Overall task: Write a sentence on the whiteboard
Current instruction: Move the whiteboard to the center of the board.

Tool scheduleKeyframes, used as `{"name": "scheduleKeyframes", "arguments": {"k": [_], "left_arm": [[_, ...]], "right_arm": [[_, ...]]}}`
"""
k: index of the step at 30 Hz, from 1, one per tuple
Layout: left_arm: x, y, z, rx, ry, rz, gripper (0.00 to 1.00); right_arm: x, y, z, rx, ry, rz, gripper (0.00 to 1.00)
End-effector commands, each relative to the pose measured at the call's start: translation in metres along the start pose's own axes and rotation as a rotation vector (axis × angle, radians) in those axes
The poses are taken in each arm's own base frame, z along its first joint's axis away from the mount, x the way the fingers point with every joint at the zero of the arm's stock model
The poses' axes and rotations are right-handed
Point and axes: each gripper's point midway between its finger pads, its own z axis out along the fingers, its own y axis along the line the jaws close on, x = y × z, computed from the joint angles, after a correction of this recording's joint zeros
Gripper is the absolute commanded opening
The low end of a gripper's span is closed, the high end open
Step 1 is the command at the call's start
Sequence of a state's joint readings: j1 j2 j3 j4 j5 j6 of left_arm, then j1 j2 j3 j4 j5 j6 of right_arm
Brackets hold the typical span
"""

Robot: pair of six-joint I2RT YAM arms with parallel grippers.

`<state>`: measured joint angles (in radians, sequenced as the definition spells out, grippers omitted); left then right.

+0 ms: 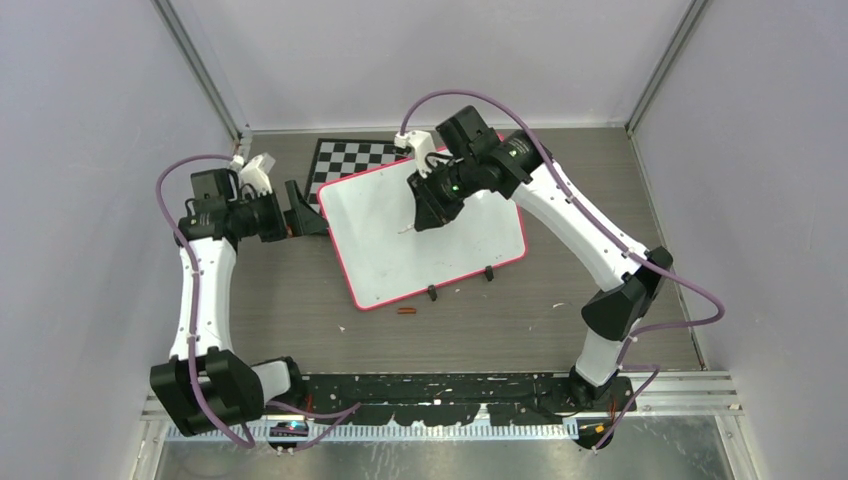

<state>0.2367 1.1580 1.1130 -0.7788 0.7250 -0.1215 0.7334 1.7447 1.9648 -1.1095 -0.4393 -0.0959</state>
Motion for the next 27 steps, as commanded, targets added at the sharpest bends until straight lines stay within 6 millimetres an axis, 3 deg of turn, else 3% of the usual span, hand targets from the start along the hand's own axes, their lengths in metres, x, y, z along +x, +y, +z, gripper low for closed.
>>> {"name": "scheduleKeyframes", "arguments": {"k": [1, 12, 16, 27], "left_arm": [[-0.011, -0.02, -0.003, 0.128, 0.028, 0.06, 1.0], [-0.008, -0.02, 0.009, 0.208, 0.052, 0.046, 1.0], [-0.003, -0.02, 0.012, 0.224, 0.061, 0.029, 0.97], [0.008, -0.026, 0.013, 0.278, 0.058, 0.035, 0.87]], "right_arm": [[-0.02, 0.009, -0.009, -0.008, -0.027, -0.07, 0.0], [-0.005, 0.014, 0.02, -0.037, 0.014, -0.065, 0.0], [0.007, 0.02, 0.022, -0.072, 0.056, -0.058, 0.0], [0.009, 0.031, 0.02, -0.079, 0.037, -0.051, 0.0]]}}
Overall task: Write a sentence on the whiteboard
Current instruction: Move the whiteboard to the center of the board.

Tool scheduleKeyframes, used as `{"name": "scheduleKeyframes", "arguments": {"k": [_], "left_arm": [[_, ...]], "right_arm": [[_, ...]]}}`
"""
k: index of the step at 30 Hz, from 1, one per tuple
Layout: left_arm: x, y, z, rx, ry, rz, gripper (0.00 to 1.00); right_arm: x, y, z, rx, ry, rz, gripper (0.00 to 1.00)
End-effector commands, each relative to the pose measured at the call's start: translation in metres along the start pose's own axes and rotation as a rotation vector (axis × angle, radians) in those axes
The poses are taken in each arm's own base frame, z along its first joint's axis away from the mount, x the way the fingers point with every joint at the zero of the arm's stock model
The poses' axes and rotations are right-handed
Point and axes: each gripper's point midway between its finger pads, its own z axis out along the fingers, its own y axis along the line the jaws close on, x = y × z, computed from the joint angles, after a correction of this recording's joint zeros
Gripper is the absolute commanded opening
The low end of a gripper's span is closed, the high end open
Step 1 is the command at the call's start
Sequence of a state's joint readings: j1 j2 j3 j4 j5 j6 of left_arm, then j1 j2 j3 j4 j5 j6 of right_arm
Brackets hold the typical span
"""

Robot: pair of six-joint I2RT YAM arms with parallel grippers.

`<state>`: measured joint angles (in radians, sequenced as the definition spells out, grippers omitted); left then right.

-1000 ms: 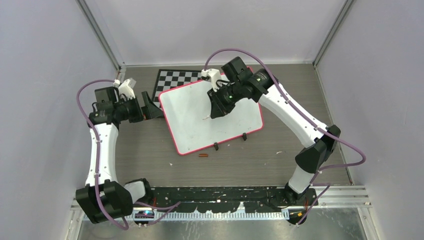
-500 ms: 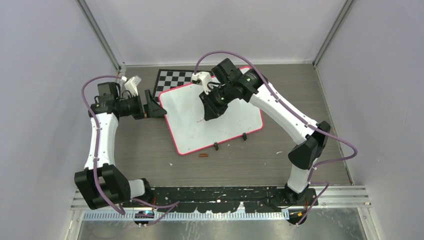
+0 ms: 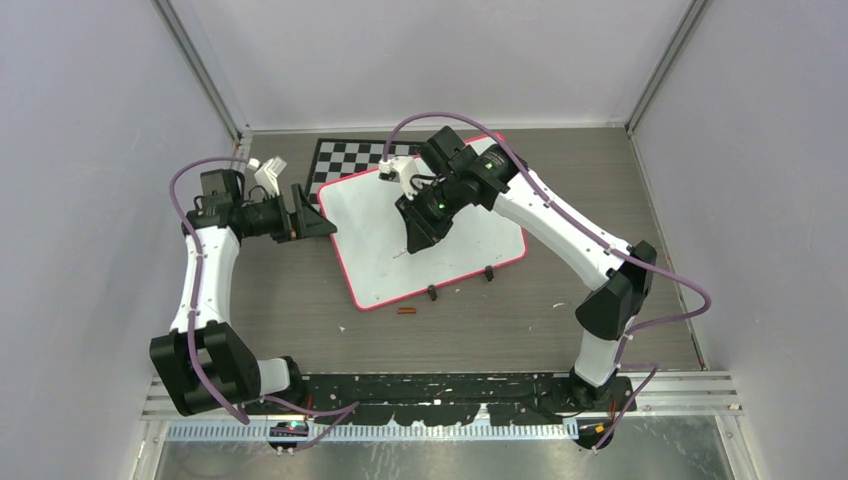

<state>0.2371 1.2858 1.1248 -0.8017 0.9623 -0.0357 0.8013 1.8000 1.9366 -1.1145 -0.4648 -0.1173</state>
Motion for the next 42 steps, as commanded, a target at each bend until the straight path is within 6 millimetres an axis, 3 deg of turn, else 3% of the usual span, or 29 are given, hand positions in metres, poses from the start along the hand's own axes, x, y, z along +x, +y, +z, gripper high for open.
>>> {"name": "scheduleKeyframes", "arguments": {"k": [1, 13, 21, 33, 42], "left_arm": [[0.001, -0.01, -0.002, 0.043, -0.036, 0.061, 0.87], [-0.002, -0.009, 0.008, 0.076, -0.019, 0.046, 0.81], [-0.006, -0.012, 0.019, 0.094, 0.014, 0.068, 0.74], [-0.021, -0.008, 0.021, 0.078, -0.006, 0.088, 0.61], [-0.032, -0.01, 0.011, 0.096, -0.03, 0.093, 0.59]], "right_arm": [[-0.008, 0.013, -0.012, -0.008, -0.062, -0.017, 0.0], [-0.014, 0.024, -0.007, -0.036, -0.123, -0.05, 0.0], [-0.04, 0.015, -0.012, 0.018, -0.179, -0.107, 0.0], [-0.066, 0.018, -0.025, 0.023, -0.227, -0.155, 0.0], [-0.075, 0.018, -0.02, 0.012, -0.231, -0.153, 0.0]]}}
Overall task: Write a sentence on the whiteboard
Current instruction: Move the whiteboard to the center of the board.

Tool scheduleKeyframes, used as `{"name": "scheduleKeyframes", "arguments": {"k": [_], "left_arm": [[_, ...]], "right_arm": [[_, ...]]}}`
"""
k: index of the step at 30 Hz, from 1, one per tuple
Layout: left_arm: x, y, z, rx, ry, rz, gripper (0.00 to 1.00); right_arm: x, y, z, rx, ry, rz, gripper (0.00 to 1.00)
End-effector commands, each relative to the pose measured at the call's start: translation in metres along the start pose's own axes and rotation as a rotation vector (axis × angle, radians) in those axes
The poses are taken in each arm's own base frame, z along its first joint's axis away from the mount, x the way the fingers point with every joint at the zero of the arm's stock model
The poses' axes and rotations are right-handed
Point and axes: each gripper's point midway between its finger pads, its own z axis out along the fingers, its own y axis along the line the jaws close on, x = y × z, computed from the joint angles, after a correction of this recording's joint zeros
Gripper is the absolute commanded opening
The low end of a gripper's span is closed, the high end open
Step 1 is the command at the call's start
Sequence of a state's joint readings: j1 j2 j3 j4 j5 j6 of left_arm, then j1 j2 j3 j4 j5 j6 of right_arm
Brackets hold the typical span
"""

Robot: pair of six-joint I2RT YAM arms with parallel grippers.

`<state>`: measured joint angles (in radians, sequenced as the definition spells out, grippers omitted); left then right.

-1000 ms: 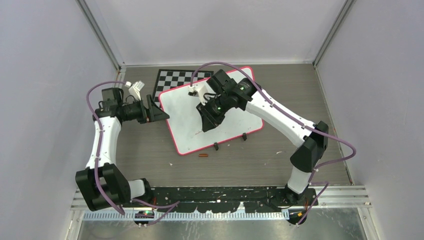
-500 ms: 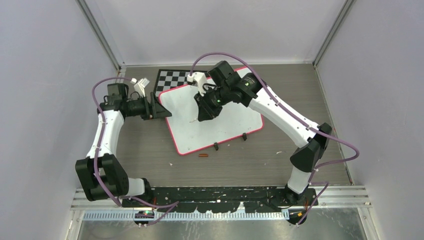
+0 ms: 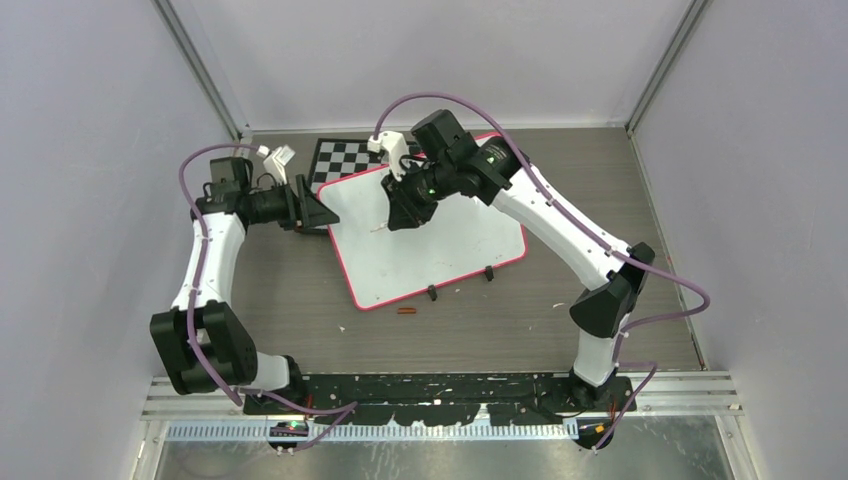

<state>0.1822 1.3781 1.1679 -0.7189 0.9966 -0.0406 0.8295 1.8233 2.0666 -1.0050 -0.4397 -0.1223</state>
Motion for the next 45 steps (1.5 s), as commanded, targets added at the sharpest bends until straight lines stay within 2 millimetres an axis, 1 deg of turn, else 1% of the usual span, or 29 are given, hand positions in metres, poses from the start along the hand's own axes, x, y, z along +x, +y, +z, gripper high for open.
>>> {"name": "scheduleKeyframes", "arguments": {"k": [1, 7, 11, 13, 18, 22, 27, 30, 34, 37, 38, 41, 45], "left_arm": [[-0.019, -0.005, -0.013, 0.027, -0.055, 0.036, 0.59], [-0.019, 0.006, -0.01, 0.02, -0.052, -0.001, 0.59], [-0.024, 0.016, -0.009, -0.023, -0.063, 0.017, 0.59], [-0.028, 0.017, -0.009, -0.024, -0.07, 0.021, 0.59], [-0.037, 0.023, -0.002, 0.016, -0.067, 0.037, 0.57], [-0.043, 0.026, 0.005, 0.076, -0.059, 0.086, 0.55], [-0.049, 0.02, 0.01, 0.168, -0.063, 0.12, 0.42], [-0.047, 0.016, 0.016, 0.213, -0.05, 0.135, 0.34], [-0.039, 0.009, 0.028, 0.269, -0.014, 0.147, 0.15], [-0.032, 0.003, 0.036, 0.302, 0.025, 0.157, 0.03], [-0.029, 0.002, 0.039, 0.313, 0.037, 0.167, 0.0], [-0.022, -0.001, 0.045, 0.338, 0.072, 0.166, 0.0], [-0.011, -0.011, 0.052, 0.374, 0.11, 0.196, 0.0]], "right_arm": [[-0.019, 0.005, -0.004, -0.014, -0.051, -0.034, 0.0], [-0.026, -0.002, 0.005, -0.002, -0.058, -0.031, 0.0], [-0.027, -0.008, 0.016, 0.007, -0.062, -0.02, 0.0], [-0.031, -0.012, 0.021, 0.021, -0.073, -0.017, 0.0], [-0.044, -0.015, 0.028, 0.014, -0.115, -0.023, 0.0], [-0.046, -0.014, 0.03, 0.002, -0.11, -0.018, 0.0], [-0.041, -0.008, 0.023, -0.015, -0.104, -0.013, 0.0], [-0.037, -0.003, 0.015, -0.031, -0.097, -0.009, 0.0], [-0.03, 0.003, 0.006, -0.05, -0.085, -0.003, 0.0], [-0.025, 0.005, -0.002, -0.05, -0.08, -0.002, 0.0], [-0.023, 0.006, -0.004, -0.053, -0.076, -0.001, 0.0], [-0.018, 0.009, -0.011, -0.058, -0.069, 0.007, 0.0], [-0.008, 0.01, -0.02, -0.054, -0.06, 0.01, 0.0]]}}
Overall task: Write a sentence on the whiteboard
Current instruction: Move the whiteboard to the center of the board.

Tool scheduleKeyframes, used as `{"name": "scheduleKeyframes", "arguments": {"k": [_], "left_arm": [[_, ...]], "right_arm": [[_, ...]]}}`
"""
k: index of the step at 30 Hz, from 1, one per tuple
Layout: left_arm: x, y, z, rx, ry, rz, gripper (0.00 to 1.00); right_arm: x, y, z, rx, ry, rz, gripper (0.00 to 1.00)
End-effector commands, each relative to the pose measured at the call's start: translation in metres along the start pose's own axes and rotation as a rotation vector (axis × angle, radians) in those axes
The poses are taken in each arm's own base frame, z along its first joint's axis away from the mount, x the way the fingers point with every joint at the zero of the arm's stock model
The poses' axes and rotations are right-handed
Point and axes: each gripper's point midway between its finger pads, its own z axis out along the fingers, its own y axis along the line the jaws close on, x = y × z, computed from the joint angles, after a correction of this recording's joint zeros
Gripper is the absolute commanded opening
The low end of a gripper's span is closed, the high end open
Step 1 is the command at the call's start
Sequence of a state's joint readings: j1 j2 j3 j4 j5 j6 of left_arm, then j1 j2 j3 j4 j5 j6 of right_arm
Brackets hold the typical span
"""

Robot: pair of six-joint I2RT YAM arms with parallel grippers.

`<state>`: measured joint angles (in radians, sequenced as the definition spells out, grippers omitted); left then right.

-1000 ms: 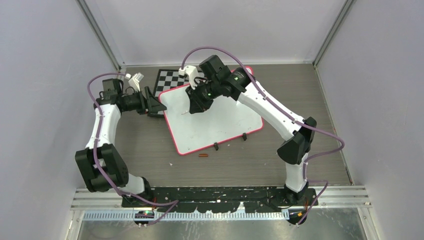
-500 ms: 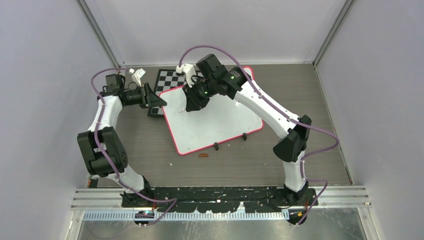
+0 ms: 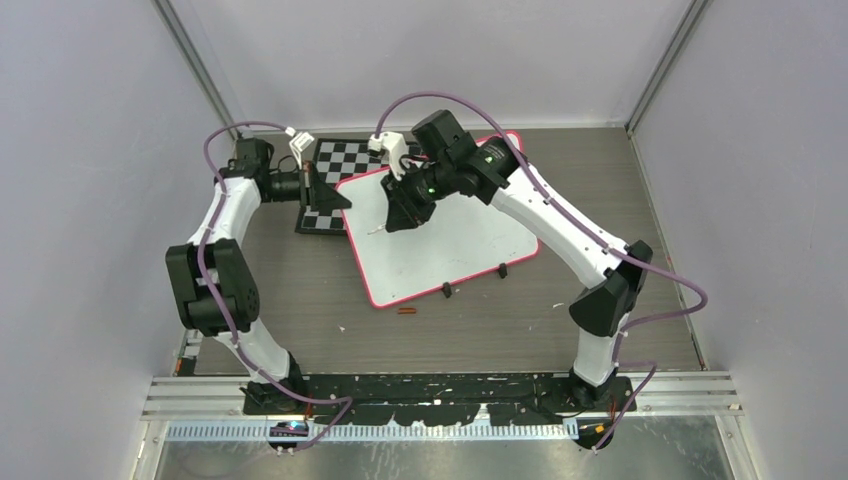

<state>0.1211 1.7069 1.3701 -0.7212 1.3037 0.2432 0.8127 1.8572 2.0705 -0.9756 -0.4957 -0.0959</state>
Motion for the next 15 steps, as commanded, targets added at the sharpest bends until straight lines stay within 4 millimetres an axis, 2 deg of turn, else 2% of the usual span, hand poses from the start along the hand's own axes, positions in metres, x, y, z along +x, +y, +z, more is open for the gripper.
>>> {"name": "scheduleKeyframes", "arguments": {"k": [1, 6, 8, 15], "left_arm": [[0.017, -0.012, 0.014, 0.034, 0.072, 0.011, 0.0], [0.029, -0.02, 0.029, 0.048, 0.125, 0.021, 0.0], [0.035, -0.026, 0.042, 0.064, 0.165, 0.036, 0.0], [0.042, -0.037, 0.067, 0.092, 0.25, 0.06, 0.0]], "right_arm": [[-0.004, 0.014, -0.032, -0.008, -0.051, -0.026, 0.0], [0.01, 0.014, -0.04, 0.003, -0.035, -0.014, 0.0], [0.014, 0.014, -0.043, 0.006, -0.032, -0.009, 0.0], [0.027, 0.015, -0.054, 0.024, -0.028, -0.001, 0.0]]}}
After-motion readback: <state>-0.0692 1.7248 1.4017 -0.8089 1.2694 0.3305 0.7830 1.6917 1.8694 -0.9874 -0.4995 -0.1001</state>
